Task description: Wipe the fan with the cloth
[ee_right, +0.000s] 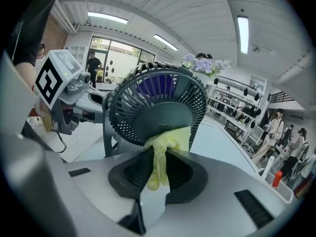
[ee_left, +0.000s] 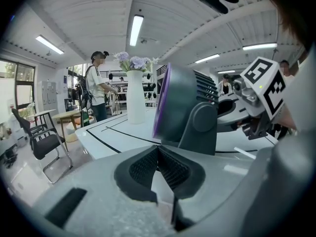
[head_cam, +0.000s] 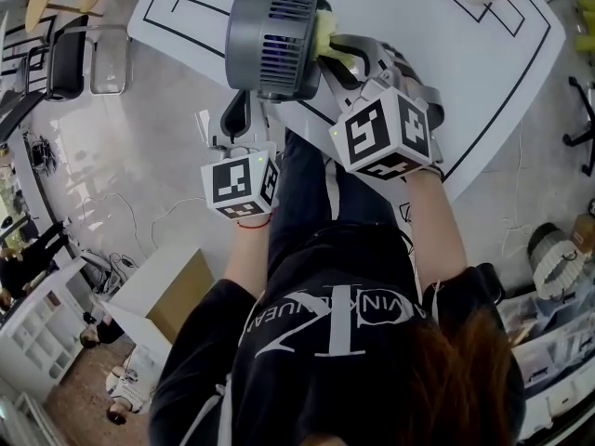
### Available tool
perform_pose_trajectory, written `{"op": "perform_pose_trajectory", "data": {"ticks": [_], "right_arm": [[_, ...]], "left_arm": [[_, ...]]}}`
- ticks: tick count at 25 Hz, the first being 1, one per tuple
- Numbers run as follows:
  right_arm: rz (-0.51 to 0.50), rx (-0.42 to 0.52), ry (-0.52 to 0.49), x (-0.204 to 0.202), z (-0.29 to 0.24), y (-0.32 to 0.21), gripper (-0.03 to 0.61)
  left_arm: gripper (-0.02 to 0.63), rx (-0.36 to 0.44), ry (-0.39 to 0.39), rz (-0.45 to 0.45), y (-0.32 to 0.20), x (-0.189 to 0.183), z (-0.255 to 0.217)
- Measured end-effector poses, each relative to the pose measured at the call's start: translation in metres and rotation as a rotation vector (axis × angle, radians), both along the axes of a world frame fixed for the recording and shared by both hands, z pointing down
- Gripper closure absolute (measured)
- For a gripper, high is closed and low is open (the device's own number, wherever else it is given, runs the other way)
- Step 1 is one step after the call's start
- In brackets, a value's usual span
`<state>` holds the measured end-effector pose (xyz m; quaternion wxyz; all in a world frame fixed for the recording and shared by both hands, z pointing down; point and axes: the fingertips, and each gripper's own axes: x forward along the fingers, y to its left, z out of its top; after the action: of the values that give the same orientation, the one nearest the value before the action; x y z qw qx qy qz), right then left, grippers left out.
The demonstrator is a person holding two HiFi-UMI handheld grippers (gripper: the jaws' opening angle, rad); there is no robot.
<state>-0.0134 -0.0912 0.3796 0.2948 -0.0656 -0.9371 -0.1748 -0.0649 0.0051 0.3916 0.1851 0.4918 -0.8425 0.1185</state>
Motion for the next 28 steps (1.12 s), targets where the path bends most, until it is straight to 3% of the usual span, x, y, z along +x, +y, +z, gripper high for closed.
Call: {"op": "perform_pose_trajectory", "data": {"ticks": [25,28], "right_arm": [[-0.008,0.121,-0.053,0.034,-0.052,0.050,0.515],[-0.005,0.093,-0.065,0.037,-0.056,0.053,0.515]], "left_arm": [[0.615,0.036,0.010,0.074,0.009,0.021,-0.009],[0.614,0.039,0.005,0.076,0.009,0.021,-0.008]]}}
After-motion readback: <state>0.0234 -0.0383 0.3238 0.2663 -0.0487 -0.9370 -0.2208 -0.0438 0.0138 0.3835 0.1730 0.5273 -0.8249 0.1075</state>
